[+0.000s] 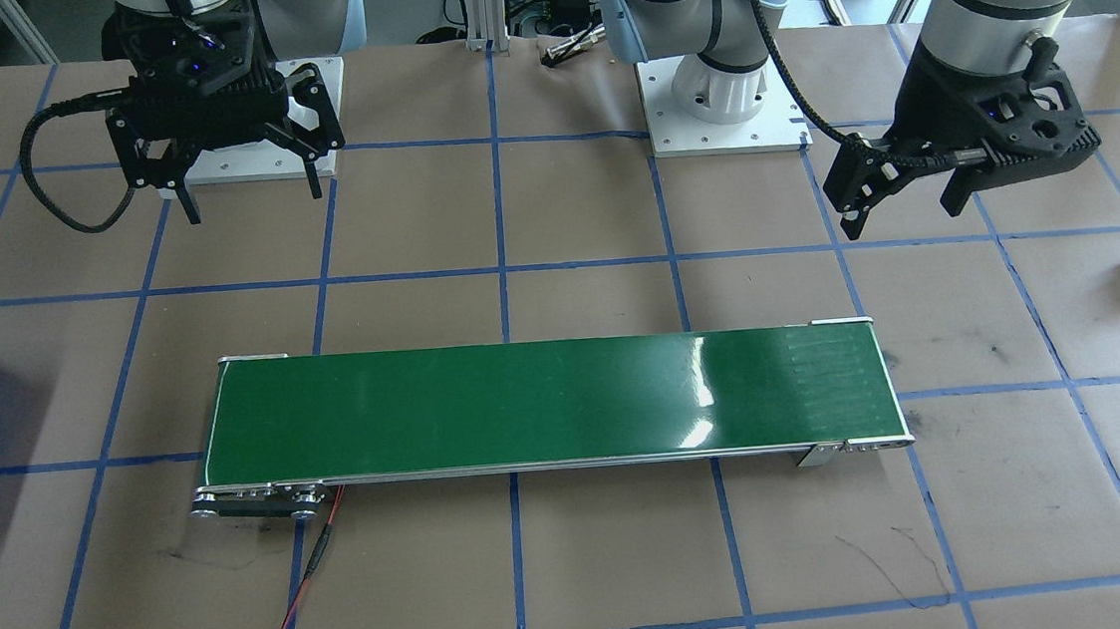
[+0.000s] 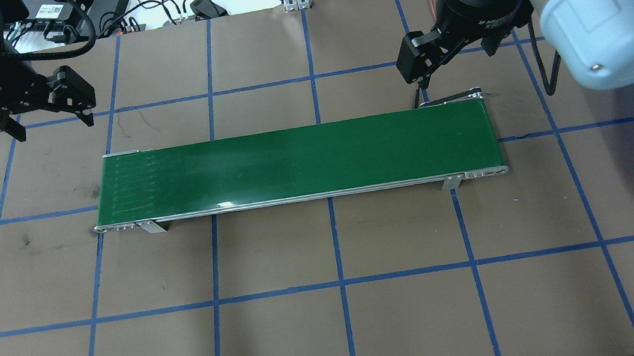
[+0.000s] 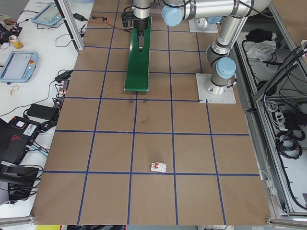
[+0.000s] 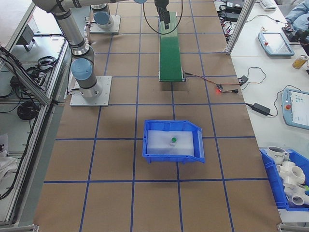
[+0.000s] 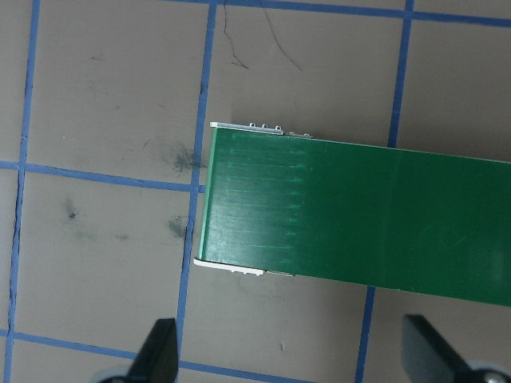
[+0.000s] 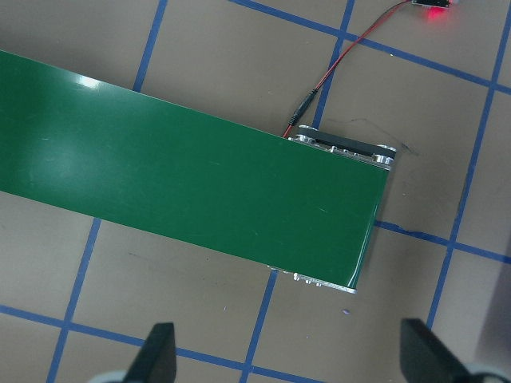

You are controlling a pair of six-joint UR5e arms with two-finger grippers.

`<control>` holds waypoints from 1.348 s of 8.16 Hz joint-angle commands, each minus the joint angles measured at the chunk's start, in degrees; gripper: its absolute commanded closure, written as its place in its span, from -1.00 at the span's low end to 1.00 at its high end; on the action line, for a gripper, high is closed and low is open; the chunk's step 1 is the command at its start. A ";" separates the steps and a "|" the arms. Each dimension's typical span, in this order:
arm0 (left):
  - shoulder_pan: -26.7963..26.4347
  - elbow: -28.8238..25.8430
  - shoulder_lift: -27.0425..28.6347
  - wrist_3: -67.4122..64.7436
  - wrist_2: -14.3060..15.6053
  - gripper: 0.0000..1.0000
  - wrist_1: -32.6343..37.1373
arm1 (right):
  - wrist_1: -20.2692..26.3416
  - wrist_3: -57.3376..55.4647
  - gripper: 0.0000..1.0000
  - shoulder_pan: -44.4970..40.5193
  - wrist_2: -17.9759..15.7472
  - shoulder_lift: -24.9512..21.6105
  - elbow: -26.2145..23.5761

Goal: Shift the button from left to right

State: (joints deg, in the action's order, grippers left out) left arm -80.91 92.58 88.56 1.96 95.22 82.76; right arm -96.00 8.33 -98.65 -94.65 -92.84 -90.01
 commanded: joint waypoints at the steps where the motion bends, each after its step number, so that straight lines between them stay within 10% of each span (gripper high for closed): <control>1: 0.05 0.14 0.04 0.06 0.31 -1.00 -0.23 | 0.03 -0.07 -1.00 0.04 -0.80 -0.07 0.18; 11: 0.14 0.15 0.13 0.24 0.32 -1.00 -0.66 | 0.90 -6.05 -1.00 10.67 2.36 2.22 0.36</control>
State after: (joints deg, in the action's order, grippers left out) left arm -80.77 92.69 88.80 2.11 95.53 82.17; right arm -95.47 2.03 -89.95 -92.44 -90.51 -89.67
